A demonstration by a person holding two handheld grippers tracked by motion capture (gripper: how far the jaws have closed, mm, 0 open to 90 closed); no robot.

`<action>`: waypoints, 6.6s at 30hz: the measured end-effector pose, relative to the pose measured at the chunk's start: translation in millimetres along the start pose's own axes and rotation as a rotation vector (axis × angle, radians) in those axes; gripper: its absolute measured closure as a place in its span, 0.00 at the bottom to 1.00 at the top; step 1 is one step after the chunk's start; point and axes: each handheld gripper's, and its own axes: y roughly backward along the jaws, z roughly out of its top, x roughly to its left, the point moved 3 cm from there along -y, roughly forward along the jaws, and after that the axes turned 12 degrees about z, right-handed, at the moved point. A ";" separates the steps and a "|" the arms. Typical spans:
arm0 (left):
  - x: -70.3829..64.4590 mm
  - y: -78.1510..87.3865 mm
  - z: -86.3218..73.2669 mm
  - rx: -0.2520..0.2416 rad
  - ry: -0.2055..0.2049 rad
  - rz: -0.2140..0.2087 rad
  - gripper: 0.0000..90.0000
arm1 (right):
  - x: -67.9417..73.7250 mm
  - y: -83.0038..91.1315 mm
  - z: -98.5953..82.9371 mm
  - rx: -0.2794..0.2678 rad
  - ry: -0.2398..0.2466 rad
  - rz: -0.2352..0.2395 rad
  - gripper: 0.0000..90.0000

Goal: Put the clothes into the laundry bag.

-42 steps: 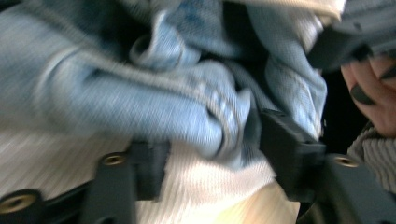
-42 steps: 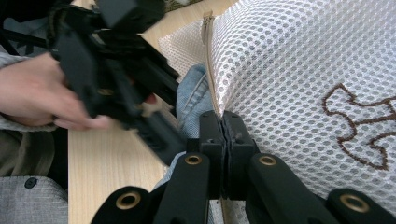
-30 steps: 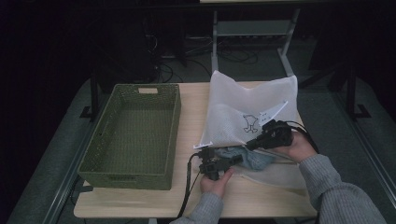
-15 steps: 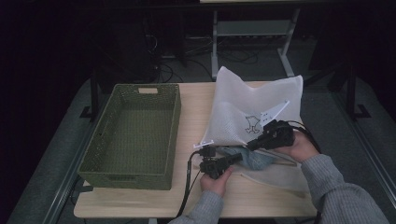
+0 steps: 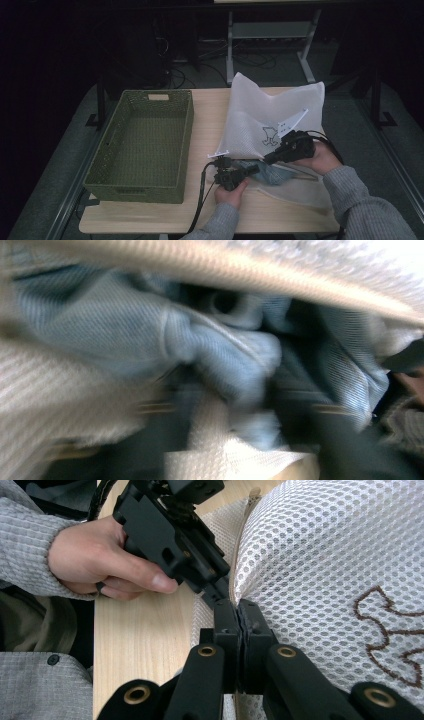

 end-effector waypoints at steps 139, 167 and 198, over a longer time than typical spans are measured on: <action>-37.2 -33.8 5.9 -0.096 0.027 -0.001 0.87 | 9.8 9.3 -10.6 0.009 -0.007 -0.109 0.98; -27.9 -36.0 1.5 -0.002 -0.020 0.015 0.86 | 14.9 -66.7 -60.5 0.187 0.052 -0.170 0.72; -17.7 -39.4 7.5 0.016 -0.056 0.066 0.82 | 42.3 -68.0 -79.6 0.171 0.014 0.065 0.83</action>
